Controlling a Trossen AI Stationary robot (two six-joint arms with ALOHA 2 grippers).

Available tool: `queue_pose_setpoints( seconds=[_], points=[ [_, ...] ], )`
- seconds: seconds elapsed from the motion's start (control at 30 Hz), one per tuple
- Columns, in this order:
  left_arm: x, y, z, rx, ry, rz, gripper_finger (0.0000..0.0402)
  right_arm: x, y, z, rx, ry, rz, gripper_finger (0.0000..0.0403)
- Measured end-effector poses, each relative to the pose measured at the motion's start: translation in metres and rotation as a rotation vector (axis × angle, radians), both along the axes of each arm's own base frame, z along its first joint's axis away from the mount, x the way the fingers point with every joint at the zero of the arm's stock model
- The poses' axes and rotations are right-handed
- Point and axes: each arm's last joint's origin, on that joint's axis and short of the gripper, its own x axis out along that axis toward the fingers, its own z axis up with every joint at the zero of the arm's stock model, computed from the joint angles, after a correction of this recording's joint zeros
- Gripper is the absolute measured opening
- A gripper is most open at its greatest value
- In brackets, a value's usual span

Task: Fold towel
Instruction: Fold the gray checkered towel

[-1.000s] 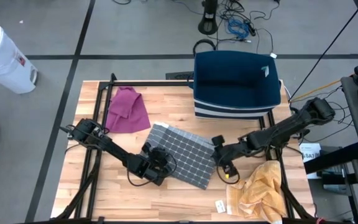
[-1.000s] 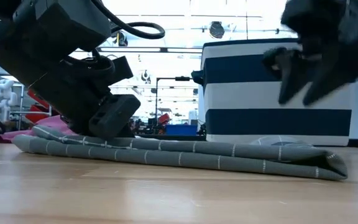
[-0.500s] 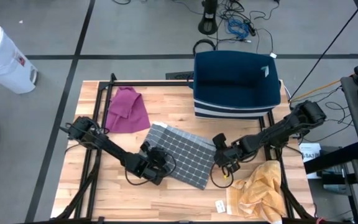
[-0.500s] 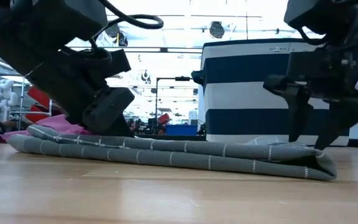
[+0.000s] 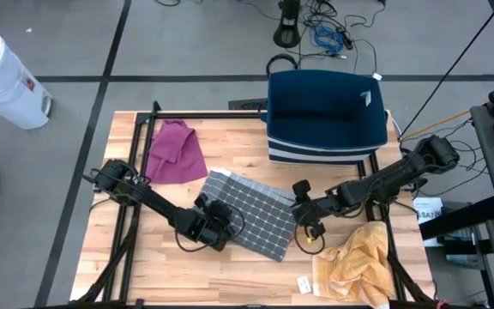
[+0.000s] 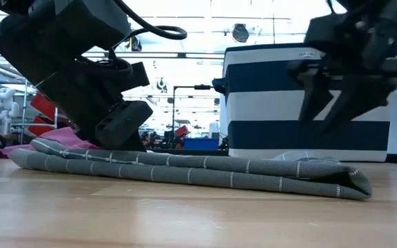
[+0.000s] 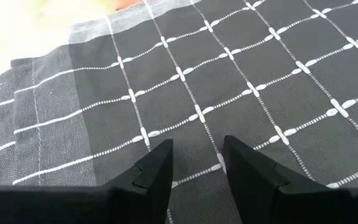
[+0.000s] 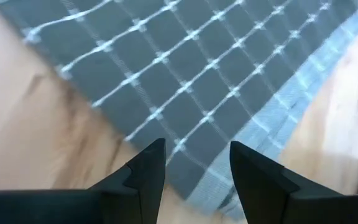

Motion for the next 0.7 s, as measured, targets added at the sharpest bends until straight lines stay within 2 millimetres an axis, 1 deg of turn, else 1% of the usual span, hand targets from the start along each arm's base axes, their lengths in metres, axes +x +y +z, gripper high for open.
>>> queue_pose_setpoints(
  seconds=[0.17,0.3,0.33,0.47,0.7],
  points=[
    [0.000,0.000,0.000,-0.009,0.001,-0.001,0.0149,0.010,-0.010,-0.014,-0.039,0.038,-0.015,0.0167],
    [-0.001,-0.003,0.000,-0.017,0.003,-0.010,0.0149,0.014,-0.022,-0.024,-0.175,0.046,-0.115,0.0167],
    [-0.001,-0.004,0.000,-0.018,0.004,-0.015,0.0149,0.015,-0.025,-0.025,-0.184,0.046,-0.130,0.0167],
    [-0.002,-0.005,0.000,-0.017,0.007,-0.020,0.0149,0.021,-0.027,-0.026,-0.079,0.028,-0.117,0.0167],
    [-0.003,-0.005,0.000,-0.015,0.017,-0.023,0.0149,0.018,-0.029,-0.031,-0.067,0.061,-0.149,0.0167]
  ],
)
